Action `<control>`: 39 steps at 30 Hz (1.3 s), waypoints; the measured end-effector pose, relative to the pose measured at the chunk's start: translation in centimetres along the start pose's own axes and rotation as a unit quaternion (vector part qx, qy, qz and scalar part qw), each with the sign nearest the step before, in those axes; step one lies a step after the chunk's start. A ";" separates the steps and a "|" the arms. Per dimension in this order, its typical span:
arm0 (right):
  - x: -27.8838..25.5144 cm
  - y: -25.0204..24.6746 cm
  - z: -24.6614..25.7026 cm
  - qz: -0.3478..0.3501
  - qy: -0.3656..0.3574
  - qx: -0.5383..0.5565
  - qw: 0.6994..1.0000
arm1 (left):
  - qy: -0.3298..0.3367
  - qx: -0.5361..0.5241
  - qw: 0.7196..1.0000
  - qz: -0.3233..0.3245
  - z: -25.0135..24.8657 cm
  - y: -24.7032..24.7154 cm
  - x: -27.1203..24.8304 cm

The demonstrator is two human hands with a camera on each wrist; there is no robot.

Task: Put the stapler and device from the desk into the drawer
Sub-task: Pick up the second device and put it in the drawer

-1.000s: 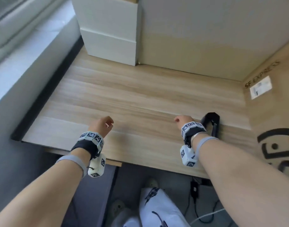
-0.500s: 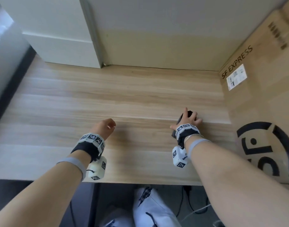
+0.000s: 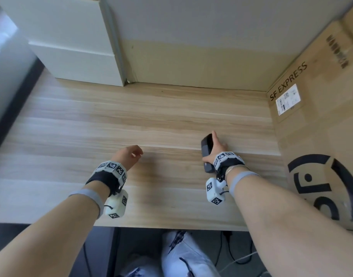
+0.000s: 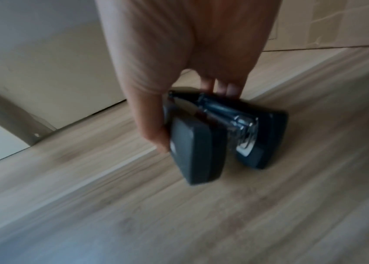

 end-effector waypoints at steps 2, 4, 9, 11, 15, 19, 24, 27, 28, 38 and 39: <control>-0.3 0.4 1.2 0.052 -0.052 -0.009 0.997 | 0.009 0.010 1.000 0.006 -0.1 -0.1 0.0; -0.7 0.9 2.5 0.105 -0.088 -0.012 0.990 | 0.028 0.021 0.999 0.023 -0.4 0.1 0.0; -1.6 3.3 5.5 0.204 -0.133 -0.028 0.970 | 0.127 0.091 0.985 0.076 -3.0 1.4 -0.5; -1.8 4.0 6.5 0.219 -0.133 -0.023 0.966 | 0.174 0.145 0.971 0.081 -4.1 2.2 -0.8; -2.0 5.4 7.9 0.278 -0.139 -0.047 0.949 | 0.214 0.228 0.945 0.099 -5.2 3.0 -0.5; -1.6 6.0 8.2 0.307 -0.135 -0.030 0.942 | 0.243 0.186 0.944 0.119 -5.8 3.9 -0.8; -1.3 6.3 7.6 0.321 -0.128 0.017 0.938 | 0.235 0.171 0.949 0.126 -6.3 4.4 -1.3; -1.7 6.2 7.4 0.317 -0.095 0.104 0.938 | 0.215 0.156 0.956 0.126 -5.9 4.0 -1.3; -1.9 6.0 7.4 0.305 -0.088 0.122 0.940 | 0.205 0.152 0.959 0.126 -5.7 3.8 -1.3; -1.1 4.1 7.9 0.050 -0.143 -0.027 0.988 | 0.059 0.068 0.996 0.029 0.0 -0.7 -2.7; -1.2 4.5 8.3 0.039 -0.148 -0.058 0.987 | 0.043 0.057 0.997 0.020 0.8 -1.2 -3.0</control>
Point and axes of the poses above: each hand's wrist, its own x-axis towards the middle knuckle, its own y-axis out of the palm, z = x × y, the point moved 4 cm from there along x, towards the middle knuckle, and after that the axes turned 7 degrees about -y, right-handed, at the moved point
